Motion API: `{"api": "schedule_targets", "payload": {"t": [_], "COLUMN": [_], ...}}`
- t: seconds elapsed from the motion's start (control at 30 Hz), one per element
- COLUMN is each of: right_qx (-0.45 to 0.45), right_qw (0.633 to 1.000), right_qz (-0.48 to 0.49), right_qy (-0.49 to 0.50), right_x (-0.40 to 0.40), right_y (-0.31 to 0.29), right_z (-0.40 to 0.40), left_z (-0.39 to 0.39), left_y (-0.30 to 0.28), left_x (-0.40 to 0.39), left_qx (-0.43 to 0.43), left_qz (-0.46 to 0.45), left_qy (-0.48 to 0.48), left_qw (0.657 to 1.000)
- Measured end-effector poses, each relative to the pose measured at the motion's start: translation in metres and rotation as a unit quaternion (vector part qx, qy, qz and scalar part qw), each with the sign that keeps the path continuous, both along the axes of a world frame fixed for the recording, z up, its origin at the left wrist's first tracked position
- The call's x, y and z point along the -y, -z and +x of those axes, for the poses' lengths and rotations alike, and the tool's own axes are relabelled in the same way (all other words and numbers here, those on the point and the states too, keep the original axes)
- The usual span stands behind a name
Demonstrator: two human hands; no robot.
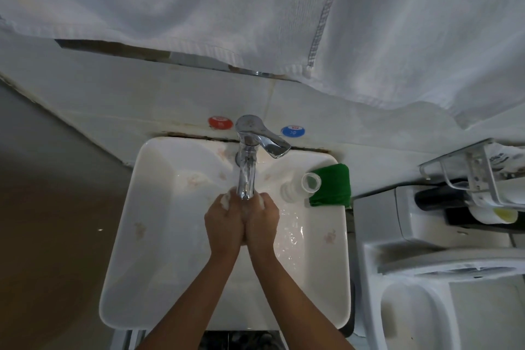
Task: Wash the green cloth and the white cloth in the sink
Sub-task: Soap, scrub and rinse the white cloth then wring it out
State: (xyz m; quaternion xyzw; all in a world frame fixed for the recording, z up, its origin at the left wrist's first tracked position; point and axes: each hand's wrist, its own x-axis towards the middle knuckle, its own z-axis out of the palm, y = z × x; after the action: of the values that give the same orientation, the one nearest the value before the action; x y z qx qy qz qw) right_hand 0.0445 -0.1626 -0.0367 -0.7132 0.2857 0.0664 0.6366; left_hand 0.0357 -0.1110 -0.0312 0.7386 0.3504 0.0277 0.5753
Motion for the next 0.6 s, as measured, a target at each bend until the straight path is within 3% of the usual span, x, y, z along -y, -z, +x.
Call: {"api": "schedule_targets", "payload": {"t": [0.2, 0.37, 0.6], "right_qx": [0.015, 0.050, 0.059], "right_qw": [0.989, 0.987, 0.996], "right_qz": [0.075, 0.084, 0.026], "right_qy": [-0.125, -0.127, -0.062], "right_x": [0.016, 0.030, 0.033], "right_y": [0.010, 0.012, 0.003], "right_z": [-0.012, -0.017, -0.006], "left_z": [-0.001, -0.007, -0.019], "left_y": [-0.004, -0.006, 0.002], "left_x": [-0.019, -0.040, -0.060], "left_qx": [0.013, 0.044, 0.007], "left_qz": [-0.095, -0.195, -0.132], "left_qy": [-0.027, 0.032, 0.099], "left_qw": [0.995, 0.979, 0.986]}}
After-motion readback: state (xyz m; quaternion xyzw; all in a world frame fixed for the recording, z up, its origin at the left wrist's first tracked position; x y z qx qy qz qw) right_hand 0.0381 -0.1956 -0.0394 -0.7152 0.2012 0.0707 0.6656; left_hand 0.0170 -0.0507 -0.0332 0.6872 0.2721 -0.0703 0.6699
